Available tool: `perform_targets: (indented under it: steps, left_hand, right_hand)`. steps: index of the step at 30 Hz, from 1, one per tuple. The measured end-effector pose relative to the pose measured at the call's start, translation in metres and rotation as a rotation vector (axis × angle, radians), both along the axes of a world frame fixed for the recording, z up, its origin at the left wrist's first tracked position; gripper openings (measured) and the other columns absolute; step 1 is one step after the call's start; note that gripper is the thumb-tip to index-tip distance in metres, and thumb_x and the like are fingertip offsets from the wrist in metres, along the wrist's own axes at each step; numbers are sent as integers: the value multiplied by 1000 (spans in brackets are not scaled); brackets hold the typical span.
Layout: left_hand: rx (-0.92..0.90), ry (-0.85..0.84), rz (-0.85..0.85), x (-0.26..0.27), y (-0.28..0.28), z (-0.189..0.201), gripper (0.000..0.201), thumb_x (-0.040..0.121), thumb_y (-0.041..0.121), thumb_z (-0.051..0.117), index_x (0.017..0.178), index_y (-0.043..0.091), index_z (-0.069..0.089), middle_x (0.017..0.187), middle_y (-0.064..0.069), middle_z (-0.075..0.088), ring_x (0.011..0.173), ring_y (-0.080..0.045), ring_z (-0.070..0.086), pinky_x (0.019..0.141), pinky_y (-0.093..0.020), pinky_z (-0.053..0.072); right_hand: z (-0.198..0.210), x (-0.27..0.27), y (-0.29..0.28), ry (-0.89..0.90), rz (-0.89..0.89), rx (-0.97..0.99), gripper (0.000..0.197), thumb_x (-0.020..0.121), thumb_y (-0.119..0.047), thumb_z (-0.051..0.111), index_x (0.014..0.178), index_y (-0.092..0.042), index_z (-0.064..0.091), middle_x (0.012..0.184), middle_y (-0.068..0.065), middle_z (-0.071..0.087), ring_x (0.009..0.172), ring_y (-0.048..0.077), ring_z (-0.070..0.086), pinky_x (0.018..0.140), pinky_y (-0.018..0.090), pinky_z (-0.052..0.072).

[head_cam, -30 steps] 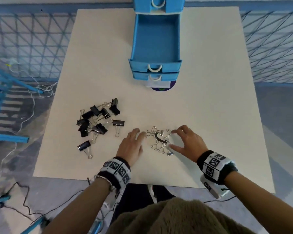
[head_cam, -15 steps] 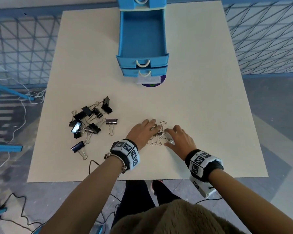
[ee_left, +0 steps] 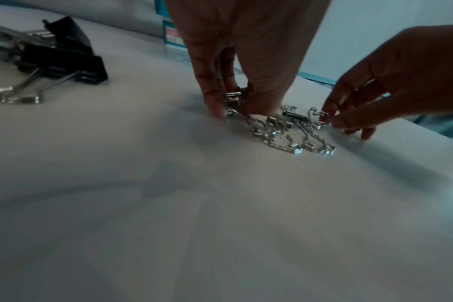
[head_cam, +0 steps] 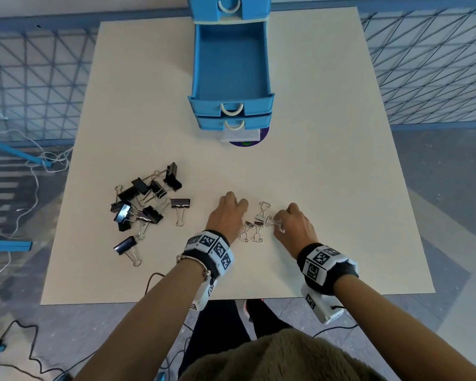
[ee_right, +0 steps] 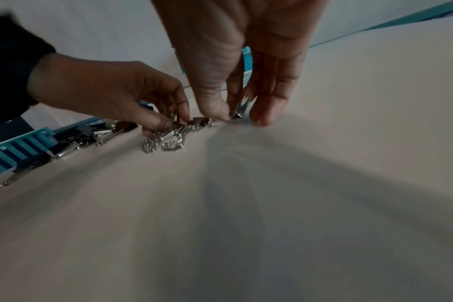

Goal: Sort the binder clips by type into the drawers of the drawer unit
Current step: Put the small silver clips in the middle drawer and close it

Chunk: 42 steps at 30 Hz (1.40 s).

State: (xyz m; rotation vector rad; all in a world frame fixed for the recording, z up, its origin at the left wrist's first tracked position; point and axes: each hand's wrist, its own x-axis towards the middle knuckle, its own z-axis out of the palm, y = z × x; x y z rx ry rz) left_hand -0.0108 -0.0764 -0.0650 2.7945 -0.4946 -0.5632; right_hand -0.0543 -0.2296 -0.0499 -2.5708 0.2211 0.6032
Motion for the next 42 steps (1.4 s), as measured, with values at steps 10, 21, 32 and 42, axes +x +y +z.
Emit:
perform_targets:
  steps: [10, 21, 32, 42]
  left_hand:
    - [-262, 114, 183, 5, 10, 4, 20, 81, -5, 48, 96, 3, 58, 102, -17, 55, 92, -29, 53, 74, -32, 44]
    - [-283, 156, 106, -1, 21, 3, 37, 79, -6, 50, 113, 9, 56, 114, -15, 49, 105, -28, 48, 83, -39, 49]
    - [71, 50, -80, -3, 23, 0, 28, 89, 0, 40, 115, 4, 51, 123, -13, 48, 112, -27, 44, 68, -32, 42]
    - [-437, -177, 144, 26, 8, 51, 14, 79, 1, 57, 92, 1, 61, 99, -16, 61, 80, -31, 60, 69, -36, 49]
  right_hand:
    - [1, 4, 23, -51, -92, 149, 20, 84, -8, 52, 103, -5, 58, 105, 17, 55, 83, 37, 61, 75, 39, 49]
    - [1, 6, 36, 39, 44, 24, 39, 85, -22, 62, 120, -11, 48, 118, 14, 45, 105, 32, 52, 81, 41, 49]
    - [-4, 12, 26, -31, 47, 63, 30, 85, 4, 44, 113, -1, 54, 111, 21, 54, 98, 38, 57, 78, 40, 47]
    - [5, 15, 15, -22, -90, 207, 21, 83, -1, 57, 99, -6, 70, 104, 16, 69, 97, 33, 62, 82, 33, 46]
